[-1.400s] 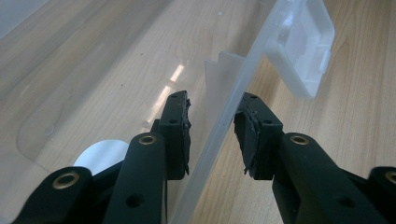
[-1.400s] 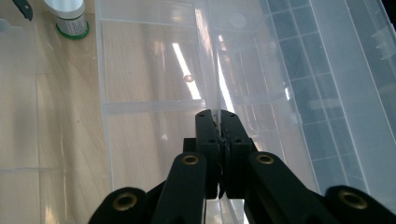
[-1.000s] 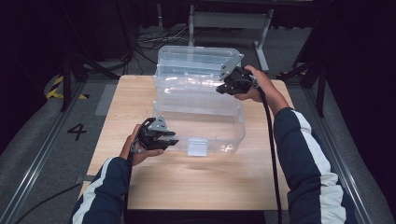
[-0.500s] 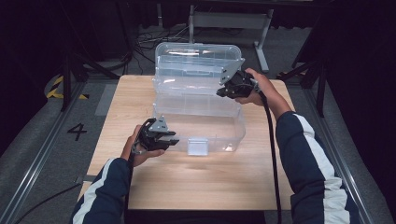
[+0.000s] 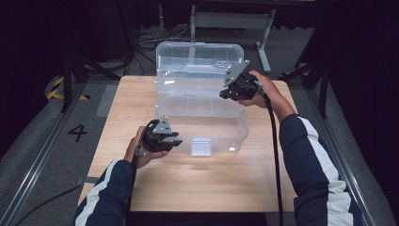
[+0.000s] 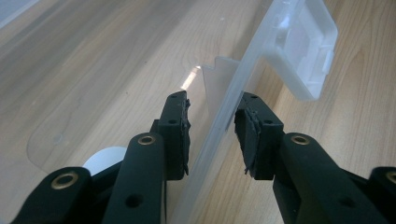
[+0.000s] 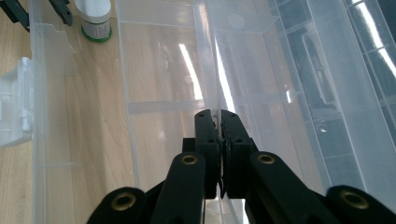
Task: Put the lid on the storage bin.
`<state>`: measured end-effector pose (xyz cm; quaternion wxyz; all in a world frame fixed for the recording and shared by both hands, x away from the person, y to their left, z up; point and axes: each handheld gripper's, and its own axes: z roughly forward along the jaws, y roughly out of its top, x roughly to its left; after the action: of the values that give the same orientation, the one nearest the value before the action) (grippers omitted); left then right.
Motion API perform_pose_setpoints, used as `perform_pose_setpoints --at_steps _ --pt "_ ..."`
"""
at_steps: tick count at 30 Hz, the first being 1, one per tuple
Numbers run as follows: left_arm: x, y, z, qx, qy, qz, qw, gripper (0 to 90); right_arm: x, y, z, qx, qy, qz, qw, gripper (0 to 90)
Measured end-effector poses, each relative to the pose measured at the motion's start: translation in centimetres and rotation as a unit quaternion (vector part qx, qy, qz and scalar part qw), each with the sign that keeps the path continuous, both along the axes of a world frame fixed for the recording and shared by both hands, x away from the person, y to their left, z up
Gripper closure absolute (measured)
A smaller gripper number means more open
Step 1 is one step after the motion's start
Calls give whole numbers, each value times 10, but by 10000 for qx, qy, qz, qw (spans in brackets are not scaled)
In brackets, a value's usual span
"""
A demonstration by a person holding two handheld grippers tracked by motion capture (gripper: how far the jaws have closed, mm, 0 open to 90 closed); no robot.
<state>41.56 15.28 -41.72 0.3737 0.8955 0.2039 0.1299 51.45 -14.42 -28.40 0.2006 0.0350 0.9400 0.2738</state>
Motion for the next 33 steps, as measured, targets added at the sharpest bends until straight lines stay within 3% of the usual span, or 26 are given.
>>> perform_pose_setpoints --at_steps 33 --pt "-1 0 0 31 -28 -34 10000 650 -15 -9 -8 254 11 67 9997 858"
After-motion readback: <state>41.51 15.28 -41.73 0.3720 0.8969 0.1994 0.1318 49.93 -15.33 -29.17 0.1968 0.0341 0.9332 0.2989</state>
